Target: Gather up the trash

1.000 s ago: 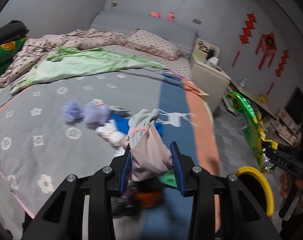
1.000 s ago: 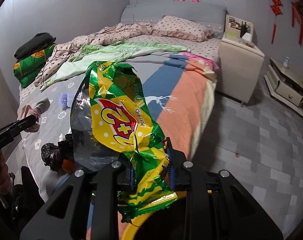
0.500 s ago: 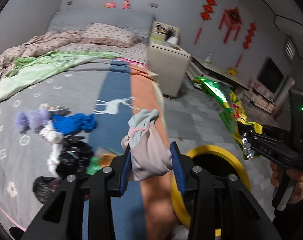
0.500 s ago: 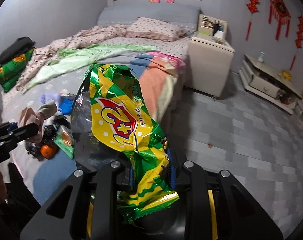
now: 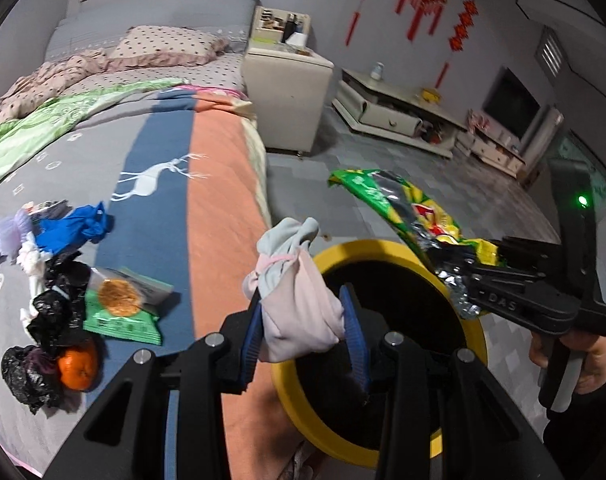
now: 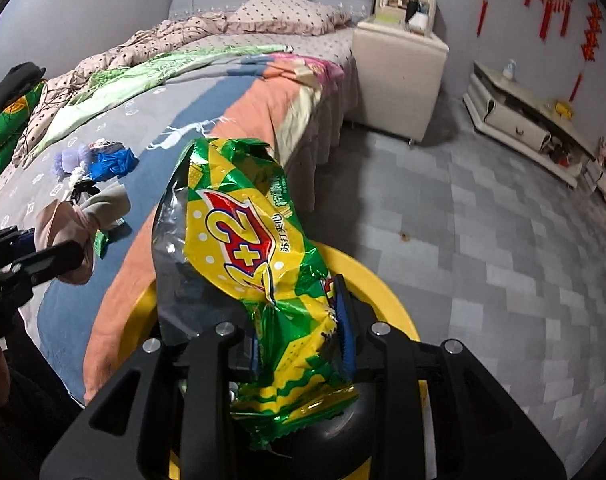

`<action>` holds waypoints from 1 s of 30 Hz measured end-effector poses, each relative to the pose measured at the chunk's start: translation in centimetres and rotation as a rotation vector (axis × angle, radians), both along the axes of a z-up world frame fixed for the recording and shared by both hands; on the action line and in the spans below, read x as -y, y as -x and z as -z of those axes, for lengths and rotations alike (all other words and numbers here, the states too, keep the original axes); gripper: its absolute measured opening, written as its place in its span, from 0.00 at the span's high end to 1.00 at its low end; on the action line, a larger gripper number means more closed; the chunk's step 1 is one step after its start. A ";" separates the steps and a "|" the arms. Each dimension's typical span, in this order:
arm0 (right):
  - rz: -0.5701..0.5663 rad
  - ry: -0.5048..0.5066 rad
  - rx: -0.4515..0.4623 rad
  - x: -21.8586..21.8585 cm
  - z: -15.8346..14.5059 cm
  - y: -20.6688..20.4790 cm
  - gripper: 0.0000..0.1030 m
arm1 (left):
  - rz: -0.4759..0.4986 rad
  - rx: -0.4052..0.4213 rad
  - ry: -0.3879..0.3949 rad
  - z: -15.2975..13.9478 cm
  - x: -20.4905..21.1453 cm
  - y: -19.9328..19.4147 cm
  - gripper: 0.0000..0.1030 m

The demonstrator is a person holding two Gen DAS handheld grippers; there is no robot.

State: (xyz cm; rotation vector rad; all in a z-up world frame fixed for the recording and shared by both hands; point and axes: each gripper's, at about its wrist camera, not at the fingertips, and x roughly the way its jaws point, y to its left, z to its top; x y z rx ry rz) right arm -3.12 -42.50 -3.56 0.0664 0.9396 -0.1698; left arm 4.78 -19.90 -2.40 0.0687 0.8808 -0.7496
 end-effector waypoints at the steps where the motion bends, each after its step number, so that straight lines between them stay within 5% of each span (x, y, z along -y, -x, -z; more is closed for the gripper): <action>1: 0.005 -0.007 -0.002 0.2 0.3 0.0 0.73 | 0.007 0.000 -0.002 0.1 0.1 0.2 0.66; 11: 0.045 -0.053 0.002 2.0 1.1 0.3 0.58 | 0.073 -0.005 0.003 0.3 1.5 1.7 0.63; 20: 0.083 -0.057 0.054 3.0 -1.2 0.9 0.38 | 0.065 0.027 0.029 -1.1 0.6 2.2 0.29; 30: 0.068 -0.077 0.133 2.5 -3.7 1.3 0.32 | -0.012 0.056 0.039 -2.2 -2.5 1.3 0.19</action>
